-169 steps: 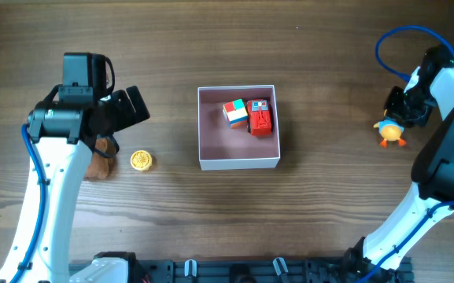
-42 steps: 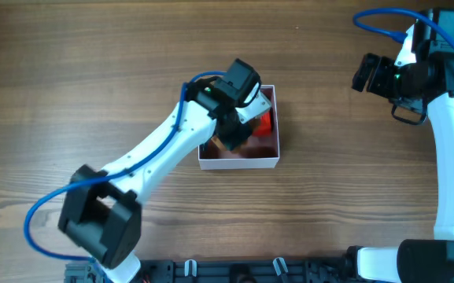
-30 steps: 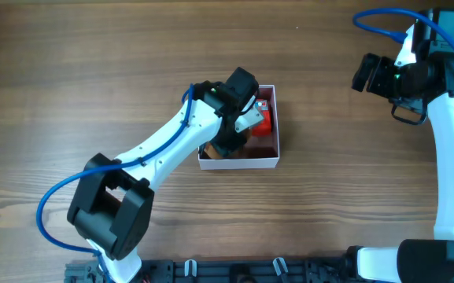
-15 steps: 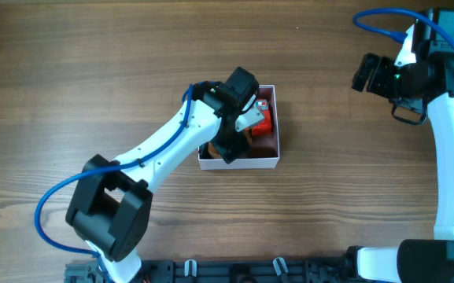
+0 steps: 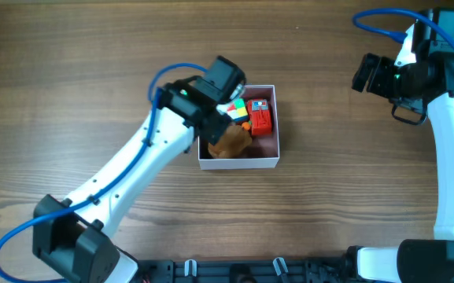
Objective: Pack container
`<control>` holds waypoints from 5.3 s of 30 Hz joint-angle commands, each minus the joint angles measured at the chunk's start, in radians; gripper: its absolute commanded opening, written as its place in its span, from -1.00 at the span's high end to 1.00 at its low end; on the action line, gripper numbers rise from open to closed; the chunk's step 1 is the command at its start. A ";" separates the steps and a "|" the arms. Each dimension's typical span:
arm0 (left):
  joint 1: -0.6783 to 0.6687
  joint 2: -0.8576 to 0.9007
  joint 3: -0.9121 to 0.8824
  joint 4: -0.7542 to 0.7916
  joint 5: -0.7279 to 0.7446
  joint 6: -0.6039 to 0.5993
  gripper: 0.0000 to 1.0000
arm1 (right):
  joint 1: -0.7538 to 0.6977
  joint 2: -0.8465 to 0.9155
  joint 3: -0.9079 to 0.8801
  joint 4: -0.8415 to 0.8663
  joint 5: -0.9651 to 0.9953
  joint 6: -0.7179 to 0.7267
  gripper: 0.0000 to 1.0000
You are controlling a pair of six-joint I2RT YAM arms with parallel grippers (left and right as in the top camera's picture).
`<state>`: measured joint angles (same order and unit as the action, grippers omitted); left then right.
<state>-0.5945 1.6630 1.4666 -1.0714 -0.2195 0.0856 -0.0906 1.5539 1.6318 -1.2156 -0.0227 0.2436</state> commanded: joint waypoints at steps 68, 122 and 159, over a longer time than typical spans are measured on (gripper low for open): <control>-0.066 -0.133 -0.204 0.278 0.219 0.056 0.92 | -0.002 0.011 -0.005 0.002 -0.001 -0.015 -0.99; 0.557 -0.548 -0.260 0.314 0.154 -0.203 -1.00 | 0.099 -0.404 -0.100 0.391 0.025 -0.192 -1.00; 0.558 -1.107 -0.712 0.394 -0.006 -0.307 -1.00 | 0.150 -1.390 -1.102 0.537 -0.049 -0.174 -0.99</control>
<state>-0.0429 0.5545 0.7597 -0.6800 -0.2131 -0.2050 0.0547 0.2920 0.6697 -0.7288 0.0231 0.0616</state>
